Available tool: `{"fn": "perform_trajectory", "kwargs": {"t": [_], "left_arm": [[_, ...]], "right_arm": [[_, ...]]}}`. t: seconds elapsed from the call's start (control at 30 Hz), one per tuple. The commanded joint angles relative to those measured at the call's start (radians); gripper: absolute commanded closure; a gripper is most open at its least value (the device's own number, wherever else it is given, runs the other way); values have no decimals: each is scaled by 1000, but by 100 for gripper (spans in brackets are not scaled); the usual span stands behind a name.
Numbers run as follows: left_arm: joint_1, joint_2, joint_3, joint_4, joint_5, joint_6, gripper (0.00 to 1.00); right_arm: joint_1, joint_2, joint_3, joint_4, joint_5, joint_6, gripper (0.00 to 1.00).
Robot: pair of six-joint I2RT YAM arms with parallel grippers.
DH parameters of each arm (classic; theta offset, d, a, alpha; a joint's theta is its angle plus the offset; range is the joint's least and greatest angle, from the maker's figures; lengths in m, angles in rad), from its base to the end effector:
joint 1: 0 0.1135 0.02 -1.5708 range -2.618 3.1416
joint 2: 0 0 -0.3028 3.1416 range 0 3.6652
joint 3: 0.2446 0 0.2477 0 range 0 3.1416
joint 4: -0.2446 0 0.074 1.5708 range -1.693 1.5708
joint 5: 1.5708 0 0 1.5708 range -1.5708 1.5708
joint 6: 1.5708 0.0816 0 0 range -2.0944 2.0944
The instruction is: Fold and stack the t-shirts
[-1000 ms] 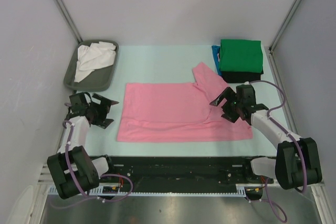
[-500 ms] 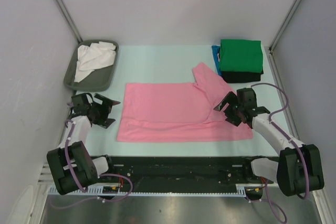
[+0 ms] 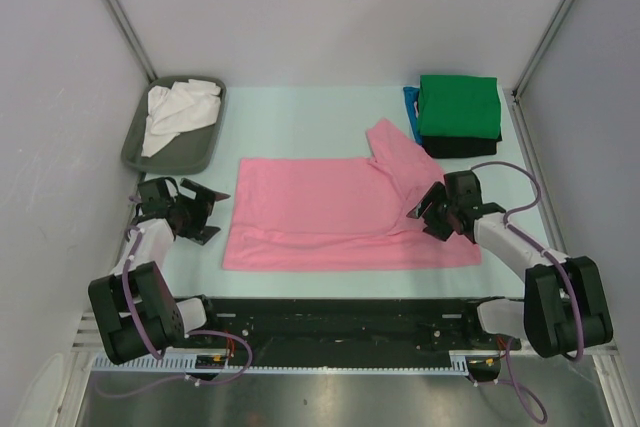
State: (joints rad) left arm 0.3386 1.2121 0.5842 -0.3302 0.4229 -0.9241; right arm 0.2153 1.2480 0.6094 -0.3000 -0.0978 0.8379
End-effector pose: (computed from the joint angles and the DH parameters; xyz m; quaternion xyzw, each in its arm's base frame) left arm 0.2269 0.0444 0.1830 -0.4991 0.7899 -0.2767 0.2246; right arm 0.2370 0.0600 0.1804 0.2763 0.9083 0.1962 0.2451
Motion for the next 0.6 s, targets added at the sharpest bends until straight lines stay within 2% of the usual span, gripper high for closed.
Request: {"fn": "perform_trajectory", "kwargs": {"t": [0.0, 0.17, 0.2, 0.27, 0.3, 0.37, 0.57], "left_arm": [[-6, 6, 0, 28, 14, 18, 0], [-6, 18, -1, 36, 11, 18, 0], [-6, 21, -1, 36, 13, 18, 0], [-6, 23, -4, 39, 13, 18, 0], [-6, 26, -4, 40, 13, 22, 0], [-6, 29, -1, 36, 11, 24, 0], [-6, 32, 9, 26, 8, 34, 0]], "right_arm": [[10, 21, 0, 56, 6, 12, 37], [16, 41, 0, 65, 20, 12, 47], [18, 45, 0, 70, 23, 13, 60], [21, 68, 0, 93, 21, 20, 73], [19, 77, -2, 104, 20, 21, 87], [27, 106, 6, 147, 15, 12, 100], [78, 166, 75, 209, 20, 15, 100]]}}
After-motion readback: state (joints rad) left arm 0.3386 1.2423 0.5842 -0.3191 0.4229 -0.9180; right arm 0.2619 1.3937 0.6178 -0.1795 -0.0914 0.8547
